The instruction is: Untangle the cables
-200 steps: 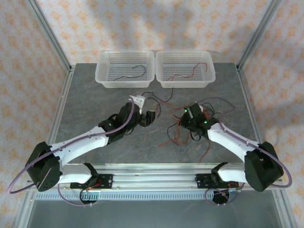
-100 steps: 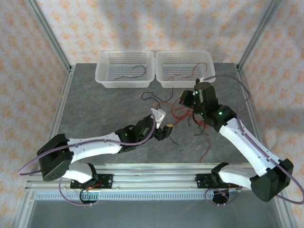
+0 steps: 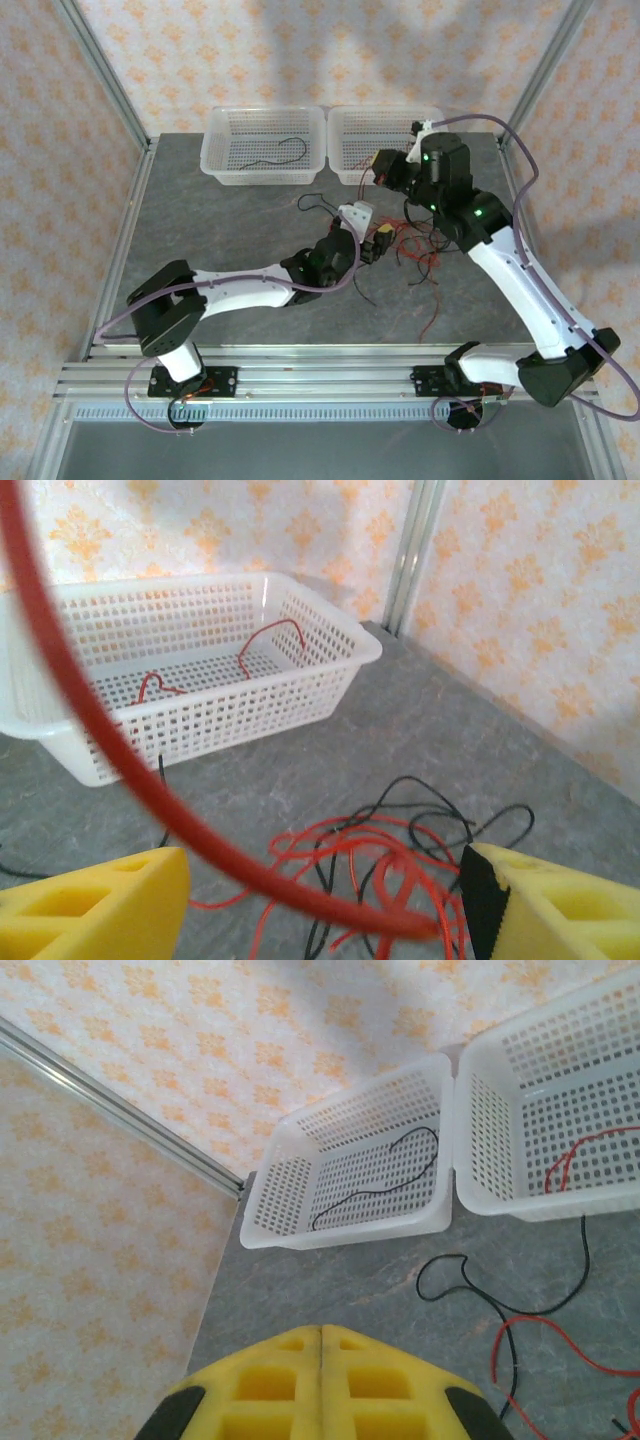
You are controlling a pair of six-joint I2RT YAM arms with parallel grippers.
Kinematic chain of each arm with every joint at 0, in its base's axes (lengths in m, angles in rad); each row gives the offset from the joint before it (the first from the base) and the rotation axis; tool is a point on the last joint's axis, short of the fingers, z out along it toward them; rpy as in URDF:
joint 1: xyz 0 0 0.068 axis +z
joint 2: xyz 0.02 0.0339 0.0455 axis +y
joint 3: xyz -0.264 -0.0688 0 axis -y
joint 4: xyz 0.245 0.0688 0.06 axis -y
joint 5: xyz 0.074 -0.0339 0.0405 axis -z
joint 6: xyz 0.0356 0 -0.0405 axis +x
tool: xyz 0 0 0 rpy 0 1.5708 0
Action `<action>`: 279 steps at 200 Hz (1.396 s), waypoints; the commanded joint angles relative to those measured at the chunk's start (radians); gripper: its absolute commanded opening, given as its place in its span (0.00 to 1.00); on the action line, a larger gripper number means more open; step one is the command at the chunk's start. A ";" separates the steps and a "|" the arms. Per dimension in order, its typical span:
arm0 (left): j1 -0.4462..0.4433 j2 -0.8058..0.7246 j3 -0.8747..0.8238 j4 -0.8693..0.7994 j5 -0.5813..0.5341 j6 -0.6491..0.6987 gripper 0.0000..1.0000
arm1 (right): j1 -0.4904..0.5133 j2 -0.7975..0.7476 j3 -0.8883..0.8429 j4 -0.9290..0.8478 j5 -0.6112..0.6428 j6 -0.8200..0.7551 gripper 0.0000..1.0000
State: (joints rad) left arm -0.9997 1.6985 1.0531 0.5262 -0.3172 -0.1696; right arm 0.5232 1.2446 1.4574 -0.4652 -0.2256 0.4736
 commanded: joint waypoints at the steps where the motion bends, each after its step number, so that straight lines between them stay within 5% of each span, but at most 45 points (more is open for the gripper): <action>1: -0.001 0.056 0.042 0.111 -0.089 0.031 0.74 | 0.006 0.011 0.071 -0.032 -0.018 -0.030 0.00; 75: 0.026 0.234 0.061 0.169 -0.216 -0.040 0.68 | 0.006 0.123 0.411 -0.129 -0.021 -0.084 0.00; 140: 0.128 0.216 -0.067 0.130 -0.224 -0.178 0.66 | 0.006 0.292 0.799 -0.209 0.053 -0.161 0.00; 215: 0.165 0.091 -0.297 0.144 -0.203 -0.277 0.66 | -0.037 0.406 0.912 -0.022 0.204 -0.260 0.00; 279: 0.155 -0.142 -0.447 0.070 -0.224 -0.273 0.72 | -0.189 0.567 0.987 0.079 0.134 -0.225 0.00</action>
State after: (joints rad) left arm -0.8337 1.6451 0.6418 0.6380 -0.5102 -0.4294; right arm 0.3756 1.7622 2.3947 -0.4641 -0.0685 0.2455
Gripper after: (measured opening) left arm 0.716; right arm 0.041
